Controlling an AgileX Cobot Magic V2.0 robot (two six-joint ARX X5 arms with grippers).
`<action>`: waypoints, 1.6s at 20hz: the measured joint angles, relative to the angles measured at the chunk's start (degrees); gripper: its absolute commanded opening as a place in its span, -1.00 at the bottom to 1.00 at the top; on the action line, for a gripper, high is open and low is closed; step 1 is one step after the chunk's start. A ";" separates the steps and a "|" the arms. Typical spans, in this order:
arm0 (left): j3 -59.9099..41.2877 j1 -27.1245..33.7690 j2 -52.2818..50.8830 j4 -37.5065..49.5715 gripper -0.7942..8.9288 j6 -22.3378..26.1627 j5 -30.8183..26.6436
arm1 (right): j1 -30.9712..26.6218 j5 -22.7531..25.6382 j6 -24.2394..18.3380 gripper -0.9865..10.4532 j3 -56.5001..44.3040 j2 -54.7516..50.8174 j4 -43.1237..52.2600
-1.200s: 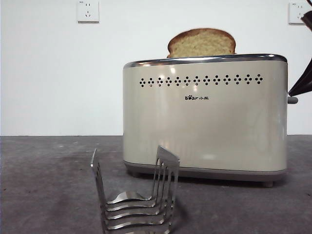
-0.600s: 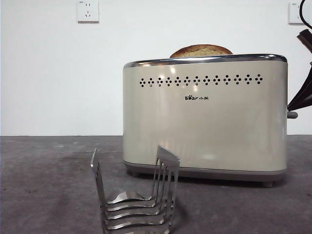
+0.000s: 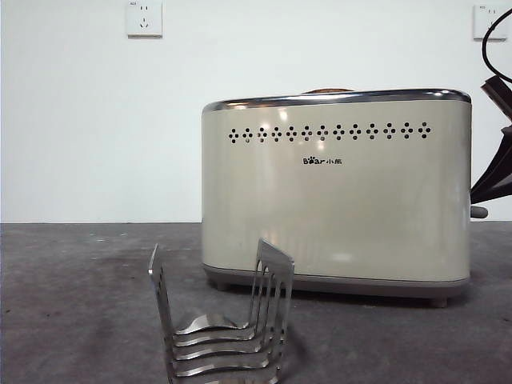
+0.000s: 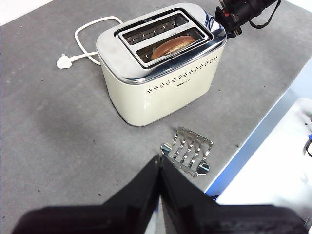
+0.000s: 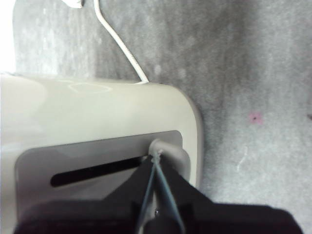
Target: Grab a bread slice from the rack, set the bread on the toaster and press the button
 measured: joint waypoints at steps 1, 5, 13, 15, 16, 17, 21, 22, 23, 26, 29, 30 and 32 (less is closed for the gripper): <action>0.00 0.00 0.00 0.00 -0.85 0.02 0.00 | -0.02 -0.04 -0.09 -0.84 0.00 0.44 -0.15; 0.00 0.00 0.04 0.02 -0.85 0.00 0.00 | 0.04 1.36 -2.14 -0.84 0.72 0.96 -2.25; 0.00 0.00 0.24 0.02 -0.85 -0.37 0.00 | 0.02 2.62 -3.21 -0.84 0.76 1.01 -2.93; 0.00 0.00 0.26 0.02 -0.85 -0.37 0.00 | 0.02 2.62 -3.23 -0.84 0.76 1.01 -2.95; 0.00 0.00 0.26 0.02 -0.85 -0.37 0.00 | 0.02 2.62 -3.23 -0.84 0.76 1.01 -2.95; 0.00 0.00 0.26 0.00 -0.85 -0.37 0.00 | 0.02 2.62 -3.23 -0.84 0.76 1.01 -2.95; 0.00 0.00 0.26 0.02 -0.85 -0.37 0.00 | -0.07 1.88 -3.39 -0.84 0.76 1.01 -2.75; 0.00 0.00 0.26 0.02 -0.85 -0.37 0.00 | -0.13 1.70 -3.39 -0.84 0.76 1.01 -2.75; 0.00 0.00 0.26 0.02 -0.85 -0.37 0.00 | -0.13 1.70 -3.39 -0.84 0.76 1.01 -2.75; 0.00 0.00 0.26 0.02 -0.85 -0.37 0.00 | -0.13 1.70 -3.37 -0.84 0.74 0.96 -2.40; 0.00 0.00 0.26 0.02 -0.85 -0.37 0.00 | -0.13 1.03 -2.89 -0.84 0.42 0.42 -1.20; 0.00 0.00 0.26 0.02 -0.85 -0.37 0.00 | -0.13 0.96 -2.58 -0.84 0.35 0.17 -1.09; 0.00 0.00 0.26 0.00 -0.85 -0.37 0.00 | 0.04 1.38 -2.05 -0.84 0.17 -0.63 -1.09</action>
